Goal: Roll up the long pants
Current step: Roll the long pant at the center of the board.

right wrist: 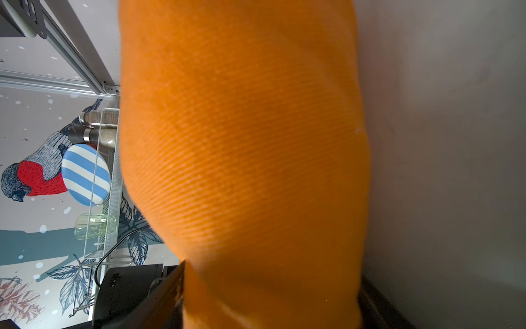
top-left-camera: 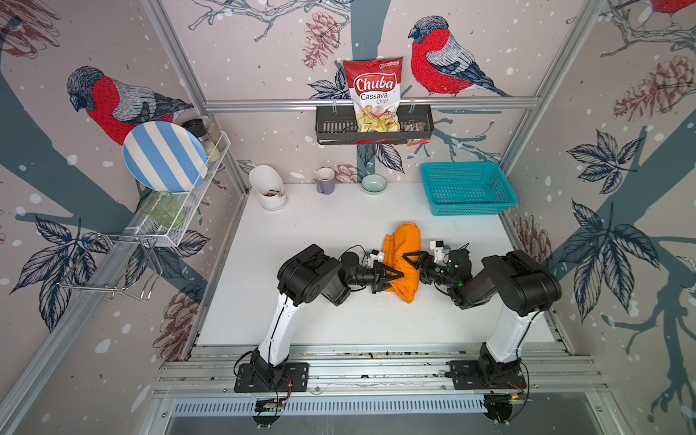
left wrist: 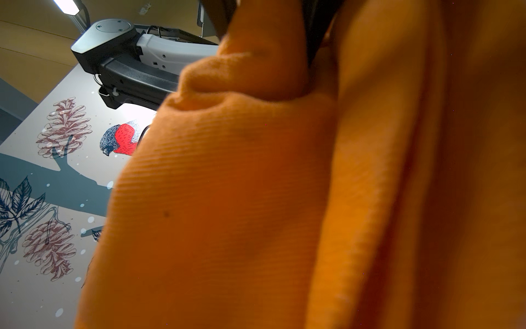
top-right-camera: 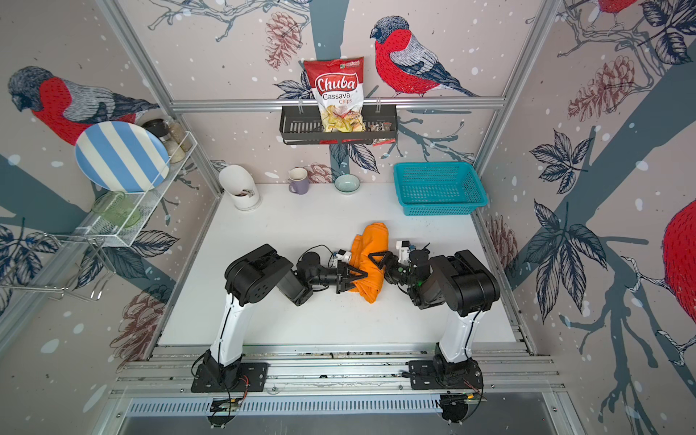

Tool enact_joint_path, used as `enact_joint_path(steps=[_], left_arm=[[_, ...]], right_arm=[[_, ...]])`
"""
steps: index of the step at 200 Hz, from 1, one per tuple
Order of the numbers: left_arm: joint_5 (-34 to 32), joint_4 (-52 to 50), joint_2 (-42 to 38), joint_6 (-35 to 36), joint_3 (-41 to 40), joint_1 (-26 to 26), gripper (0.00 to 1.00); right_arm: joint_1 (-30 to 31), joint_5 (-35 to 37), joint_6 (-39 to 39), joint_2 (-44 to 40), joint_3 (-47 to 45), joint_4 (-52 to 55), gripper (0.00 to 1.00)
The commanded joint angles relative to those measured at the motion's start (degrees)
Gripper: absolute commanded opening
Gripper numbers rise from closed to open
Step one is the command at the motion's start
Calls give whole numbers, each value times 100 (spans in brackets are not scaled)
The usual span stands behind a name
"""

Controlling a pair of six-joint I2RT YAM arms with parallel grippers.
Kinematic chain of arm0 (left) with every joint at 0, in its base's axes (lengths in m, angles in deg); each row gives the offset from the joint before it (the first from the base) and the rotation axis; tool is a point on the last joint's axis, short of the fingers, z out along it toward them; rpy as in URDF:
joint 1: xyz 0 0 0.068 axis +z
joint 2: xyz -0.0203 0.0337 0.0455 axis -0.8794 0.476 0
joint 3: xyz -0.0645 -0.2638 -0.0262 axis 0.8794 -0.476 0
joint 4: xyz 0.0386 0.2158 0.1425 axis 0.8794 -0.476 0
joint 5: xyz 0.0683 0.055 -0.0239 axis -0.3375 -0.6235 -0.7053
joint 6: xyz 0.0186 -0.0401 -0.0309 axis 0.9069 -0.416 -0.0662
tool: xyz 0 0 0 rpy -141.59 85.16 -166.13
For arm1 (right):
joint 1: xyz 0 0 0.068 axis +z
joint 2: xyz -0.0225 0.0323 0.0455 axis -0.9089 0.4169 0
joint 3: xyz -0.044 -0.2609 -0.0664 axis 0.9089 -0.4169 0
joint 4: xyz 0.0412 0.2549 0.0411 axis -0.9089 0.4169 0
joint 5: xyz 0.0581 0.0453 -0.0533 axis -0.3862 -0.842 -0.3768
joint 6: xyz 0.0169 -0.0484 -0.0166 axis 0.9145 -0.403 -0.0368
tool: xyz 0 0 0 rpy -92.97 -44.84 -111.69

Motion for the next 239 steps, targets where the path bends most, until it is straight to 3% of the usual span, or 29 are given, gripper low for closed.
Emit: enact_joint_path(steps=[1,6,14,31,48,81,135,206,239], left_arm=[[514,-506,-158,410,-48,41,40],[482,-763,-259,598,-91,63,44],[433,-1430,-473,1074,-96,109,50],[130,-3952,-1159,2832,231,158,66],[-740,-6941,-1794,4856,929,162,72],[-2001,-8613,-2380,5957,1287,313,74],[-2692,-8928,-2614,6296,1201,692,73],[-2262,-8292,-2734,6070,890,911,73],[-1566,-7223,-2725,5612,498,854,73]], right_arm=[[82,-349,63,39,81,52,42],[70,-364,32,40,116,152,31],[77,-355,-92,5,200,440,24],[125,-162,-591,-200,466,1580,21],[208,284,-1342,-544,868,3187,21],[331,1389,-2470,-1069,1705,5768,22],[775,2882,-3371,-1046,2940,8161,23],[1688,5747,-3657,-492,4467,10670,28],[1735,5617,-3563,-406,4559,10734,33]])
